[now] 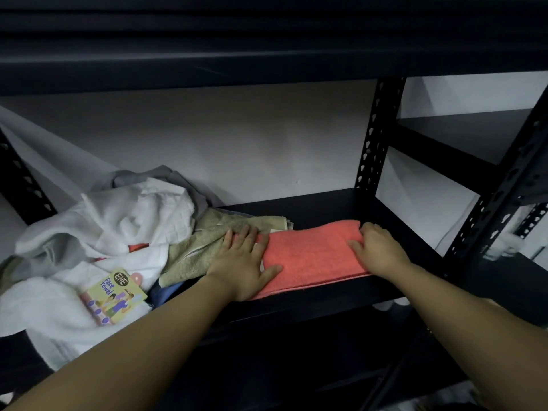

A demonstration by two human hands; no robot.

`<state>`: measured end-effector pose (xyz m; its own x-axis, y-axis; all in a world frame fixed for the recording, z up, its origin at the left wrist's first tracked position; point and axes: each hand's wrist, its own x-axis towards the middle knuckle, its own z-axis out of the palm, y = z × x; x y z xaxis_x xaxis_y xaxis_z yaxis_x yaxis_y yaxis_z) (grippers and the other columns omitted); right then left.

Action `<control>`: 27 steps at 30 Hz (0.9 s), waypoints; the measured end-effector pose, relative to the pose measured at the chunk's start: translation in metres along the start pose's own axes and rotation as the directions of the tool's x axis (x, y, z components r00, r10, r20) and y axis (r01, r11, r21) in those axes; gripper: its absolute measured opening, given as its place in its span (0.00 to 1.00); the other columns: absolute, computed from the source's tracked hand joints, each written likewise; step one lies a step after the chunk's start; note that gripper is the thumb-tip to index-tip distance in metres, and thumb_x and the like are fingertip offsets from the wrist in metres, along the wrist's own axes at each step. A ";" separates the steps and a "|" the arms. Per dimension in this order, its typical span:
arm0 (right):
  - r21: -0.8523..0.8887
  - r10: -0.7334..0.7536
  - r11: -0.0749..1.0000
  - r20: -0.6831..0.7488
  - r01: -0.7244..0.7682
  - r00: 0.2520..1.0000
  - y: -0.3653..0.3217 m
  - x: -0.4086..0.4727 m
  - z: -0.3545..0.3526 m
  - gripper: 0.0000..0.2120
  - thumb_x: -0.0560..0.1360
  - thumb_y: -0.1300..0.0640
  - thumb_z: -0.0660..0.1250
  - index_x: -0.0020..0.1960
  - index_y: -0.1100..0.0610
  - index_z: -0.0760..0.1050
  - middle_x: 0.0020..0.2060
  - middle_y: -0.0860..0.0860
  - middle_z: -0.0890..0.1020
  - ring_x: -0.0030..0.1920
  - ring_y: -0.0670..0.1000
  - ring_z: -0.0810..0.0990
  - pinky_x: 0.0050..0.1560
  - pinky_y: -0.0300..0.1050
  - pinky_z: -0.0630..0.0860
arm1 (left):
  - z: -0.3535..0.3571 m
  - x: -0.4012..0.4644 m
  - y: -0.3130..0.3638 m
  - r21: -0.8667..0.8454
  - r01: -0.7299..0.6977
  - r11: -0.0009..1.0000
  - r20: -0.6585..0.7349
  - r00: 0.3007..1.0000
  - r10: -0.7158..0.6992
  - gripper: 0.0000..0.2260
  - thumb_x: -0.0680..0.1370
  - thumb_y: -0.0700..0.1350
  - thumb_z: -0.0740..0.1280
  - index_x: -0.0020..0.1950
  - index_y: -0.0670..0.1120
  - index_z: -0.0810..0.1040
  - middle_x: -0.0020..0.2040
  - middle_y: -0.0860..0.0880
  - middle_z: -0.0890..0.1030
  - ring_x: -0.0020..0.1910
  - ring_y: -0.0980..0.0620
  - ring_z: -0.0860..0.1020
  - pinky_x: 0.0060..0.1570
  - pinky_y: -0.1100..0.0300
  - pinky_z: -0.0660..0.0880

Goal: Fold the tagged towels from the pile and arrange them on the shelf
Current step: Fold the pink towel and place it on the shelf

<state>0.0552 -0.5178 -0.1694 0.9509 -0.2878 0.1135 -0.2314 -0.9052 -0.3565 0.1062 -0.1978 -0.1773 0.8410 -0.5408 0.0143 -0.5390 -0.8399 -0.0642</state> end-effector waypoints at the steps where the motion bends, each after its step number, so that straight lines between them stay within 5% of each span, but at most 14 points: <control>1: 0.082 0.010 0.997 -0.001 -0.009 1.000 0.000 0.001 -0.006 0.16 0.82 0.46 0.67 0.59 0.59 0.73 0.51 0.55 0.80 0.49 0.56 0.78 0.43 0.48 0.74 | -0.003 0.000 0.000 0.017 -0.017 1.000 -0.022 1.000 0.017 0.41 0.79 0.73 0.40 0.85 0.49 0.41 0.85 0.45 0.43 0.83 0.47 0.38 0.79 0.42 0.33; 4: 0.280 0.047 0.959 -0.050 -0.032 0.998 0.003 0.005 -0.030 0.12 0.78 0.50 0.73 0.51 0.55 0.72 0.42 0.50 0.80 0.40 0.51 0.79 0.33 0.43 0.69 | -0.014 0.003 0.005 -0.005 -0.166 0.986 -0.102 0.981 0.164 0.36 0.82 0.69 0.49 0.85 0.52 0.48 0.85 0.48 0.48 0.84 0.49 0.44 0.77 0.46 0.30; 9: 0.516 -0.070 0.849 -0.097 0.110 0.993 0.010 0.004 -0.068 0.23 0.78 0.52 0.75 0.67 0.41 0.68 0.45 0.52 0.83 0.41 0.52 0.85 0.35 0.43 0.78 | -0.019 0.025 0.039 -0.096 -0.441 0.892 -0.100 0.896 0.433 0.28 0.84 0.63 0.56 0.83 0.56 0.59 0.85 0.51 0.52 0.84 0.52 0.46 0.80 0.43 0.35; 12: 0.518 -0.138 0.839 -0.087 0.163 0.987 0.014 0.003 -0.083 0.21 0.79 0.53 0.73 0.65 0.36 0.70 0.46 0.51 0.83 0.42 0.53 0.85 0.34 0.41 0.79 | -0.020 0.041 0.062 -0.115 -0.493 0.863 -0.067 0.870 0.488 0.27 0.84 0.63 0.57 0.82 0.55 0.63 0.83 0.51 0.58 0.83 0.53 0.49 0.79 0.44 0.35; 19: 0.548 -0.121 0.821 -0.108 0.160 0.987 0.025 0.007 -0.089 0.06 0.78 0.58 0.74 0.49 0.47 0.83 0.48 0.49 0.85 0.50 0.54 0.84 0.53 0.54 0.80 | -0.018 0.066 0.091 -0.222 -0.495 0.840 0.003 0.861 0.508 0.26 0.84 0.61 0.59 0.81 0.54 0.64 0.82 0.51 0.62 0.82 0.54 0.55 0.81 0.43 0.39; 24: 0.530 -0.116 0.837 -0.066 0.133 0.991 0.009 0.003 -0.096 0.12 0.78 0.63 0.69 0.55 0.48 0.84 0.49 0.48 0.84 0.47 0.47 0.83 0.44 0.38 0.78 | -0.017 0.063 0.082 -0.283 -0.485 0.827 -0.071 0.871 0.486 0.26 0.83 0.62 0.61 0.79 0.54 0.68 0.82 0.51 0.63 0.81 0.55 0.58 0.81 0.43 0.43; 27: 0.517 -0.160 0.845 0.000 0.137 0.987 -0.014 0.001 -0.098 0.14 0.77 0.63 0.69 0.57 0.47 0.84 0.47 0.48 0.85 0.44 0.47 0.83 0.40 0.34 0.77 | -0.016 0.050 0.053 -0.293 -0.478 0.828 -0.203 0.878 0.434 0.26 0.80 0.64 0.64 0.74 0.52 0.74 0.77 0.51 0.70 0.76 0.54 0.66 0.78 0.48 0.60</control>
<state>0.0397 -0.5360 -0.0736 0.9757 -0.1396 0.1690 0.0406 -0.6426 -0.7651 0.1186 -0.2700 -0.1636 0.4946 -0.8488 0.1870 -0.8618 -0.4510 0.2322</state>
